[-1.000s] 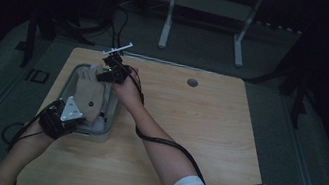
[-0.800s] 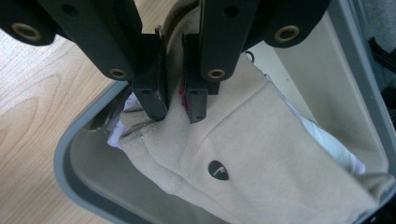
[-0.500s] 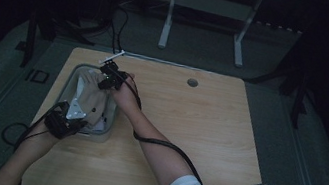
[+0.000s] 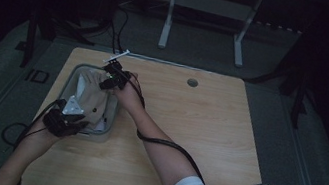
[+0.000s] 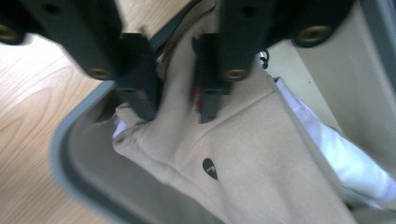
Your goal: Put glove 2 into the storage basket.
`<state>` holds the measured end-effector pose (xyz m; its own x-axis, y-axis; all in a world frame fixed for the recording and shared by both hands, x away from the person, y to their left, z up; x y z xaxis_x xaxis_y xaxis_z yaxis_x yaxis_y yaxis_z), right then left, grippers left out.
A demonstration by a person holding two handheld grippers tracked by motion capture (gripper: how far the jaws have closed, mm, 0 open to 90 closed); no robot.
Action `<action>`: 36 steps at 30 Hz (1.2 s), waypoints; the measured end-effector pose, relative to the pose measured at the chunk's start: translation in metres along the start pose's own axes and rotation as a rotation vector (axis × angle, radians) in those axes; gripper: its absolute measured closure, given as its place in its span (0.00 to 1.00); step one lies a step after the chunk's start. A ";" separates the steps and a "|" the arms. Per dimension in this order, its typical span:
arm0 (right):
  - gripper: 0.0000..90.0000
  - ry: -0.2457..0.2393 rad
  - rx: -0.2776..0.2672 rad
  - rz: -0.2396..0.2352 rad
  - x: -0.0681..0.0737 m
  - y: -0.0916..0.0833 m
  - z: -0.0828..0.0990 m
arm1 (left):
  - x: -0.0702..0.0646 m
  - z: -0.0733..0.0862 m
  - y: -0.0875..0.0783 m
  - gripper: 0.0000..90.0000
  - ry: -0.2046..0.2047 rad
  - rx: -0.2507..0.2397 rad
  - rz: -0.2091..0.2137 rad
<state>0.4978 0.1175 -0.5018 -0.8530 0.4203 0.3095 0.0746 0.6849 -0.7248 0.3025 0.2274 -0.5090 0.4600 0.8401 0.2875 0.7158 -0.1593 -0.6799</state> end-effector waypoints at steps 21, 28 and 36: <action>0.20 -0.101 -0.126 -0.127 0.010 -0.075 0.038 | -0.019 -0.034 -0.020 0.15 -0.181 -0.216 0.032; 0.19 -0.142 -0.108 -0.115 0.011 -0.093 0.058 | -0.037 -0.047 -0.011 0.15 -0.159 -0.228 0.063; 0.19 -0.169 -0.105 -0.097 0.006 -0.111 0.085 | -0.065 -0.056 0.004 0.15 -0.125 -0.227 0.130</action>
<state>0.4400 -0.0069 -0.4719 -0.9325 0.2500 0.2607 0.0338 0.7789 -0.6262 0.3052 0.1434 -0.4925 0.4976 0.8601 0.1125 0.7609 -0.3705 -0.5328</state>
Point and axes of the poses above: each handheld gripper's, and its own axes: y roughly forward along the jaws, z roughly out of its underside, x roughly to its left, the point moved 3 cm from there along y, roughly forward along the jaws, and after that the axes turned 12 degrees about -z, right-handed, at the moved point
